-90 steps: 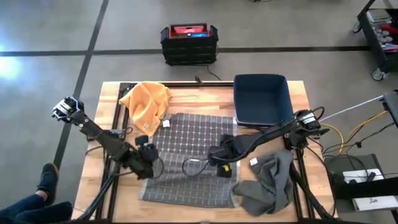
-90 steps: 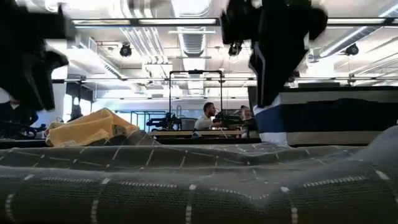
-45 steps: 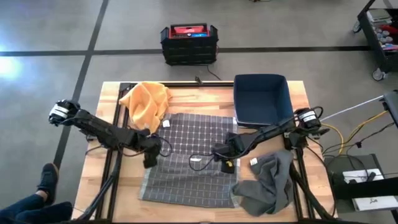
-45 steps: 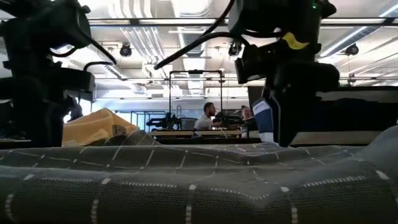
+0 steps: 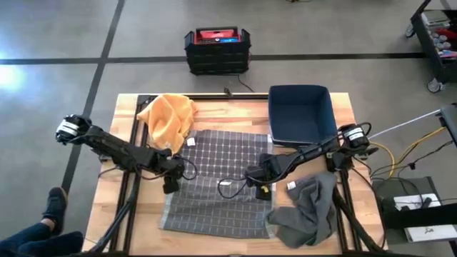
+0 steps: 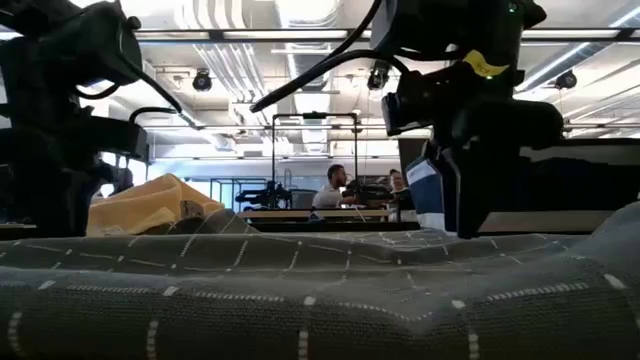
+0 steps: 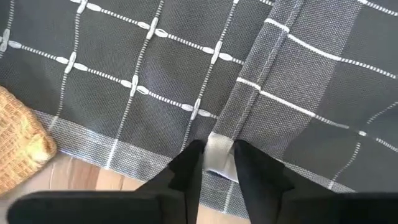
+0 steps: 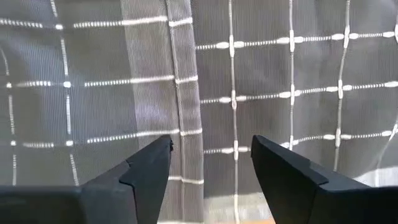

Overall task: Fold towel
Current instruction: Fold the gray patterned kitchen towel

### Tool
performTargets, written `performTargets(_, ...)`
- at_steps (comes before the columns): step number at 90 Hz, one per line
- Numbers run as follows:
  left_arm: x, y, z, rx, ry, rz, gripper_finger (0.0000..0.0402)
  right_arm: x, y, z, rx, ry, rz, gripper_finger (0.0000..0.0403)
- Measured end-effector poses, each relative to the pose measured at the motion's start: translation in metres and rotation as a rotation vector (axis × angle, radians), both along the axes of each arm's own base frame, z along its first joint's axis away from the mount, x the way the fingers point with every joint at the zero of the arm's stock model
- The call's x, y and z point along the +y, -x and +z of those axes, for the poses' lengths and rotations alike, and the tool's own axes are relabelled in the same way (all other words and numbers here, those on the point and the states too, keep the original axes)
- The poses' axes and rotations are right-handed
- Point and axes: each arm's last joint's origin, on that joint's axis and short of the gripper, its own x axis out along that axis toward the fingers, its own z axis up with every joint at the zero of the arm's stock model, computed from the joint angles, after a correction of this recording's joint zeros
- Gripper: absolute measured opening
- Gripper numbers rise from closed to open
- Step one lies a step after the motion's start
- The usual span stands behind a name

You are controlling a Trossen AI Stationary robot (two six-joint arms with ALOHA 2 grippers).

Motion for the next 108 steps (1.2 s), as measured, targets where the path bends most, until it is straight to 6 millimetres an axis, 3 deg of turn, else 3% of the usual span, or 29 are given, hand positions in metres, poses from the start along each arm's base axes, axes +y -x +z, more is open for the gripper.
performTargets(22, -0.001, -0.001, 0.001, -0.004, 0.006, -0.025, 0.0005, -0.004, 0.014, 0.025, -0.009, -0.007, -0.032, 0.0200)
performTargets(46, -0.001, -0.001, 0.001, -0.004, 0.007, -0.025, 0.0007, -0.002, 0.047, -0.011, 0.125, -0.078, -0.080, 0.0199)
performTargets(76, -0.001, -0.001, 0.001, -0.004, 0.007, -0.026, 0.0006, -0.003, 0.049, -0.021, 0.064, -0.095, -0.083, 0.0196)
performTargets(108, -0.001, -0.001, 0.001, -0.003, 0.007, -0.025, 0.0002, 0.000, 0.047, -0.013, 0.028, -0.146, -0.057, 0.0095)
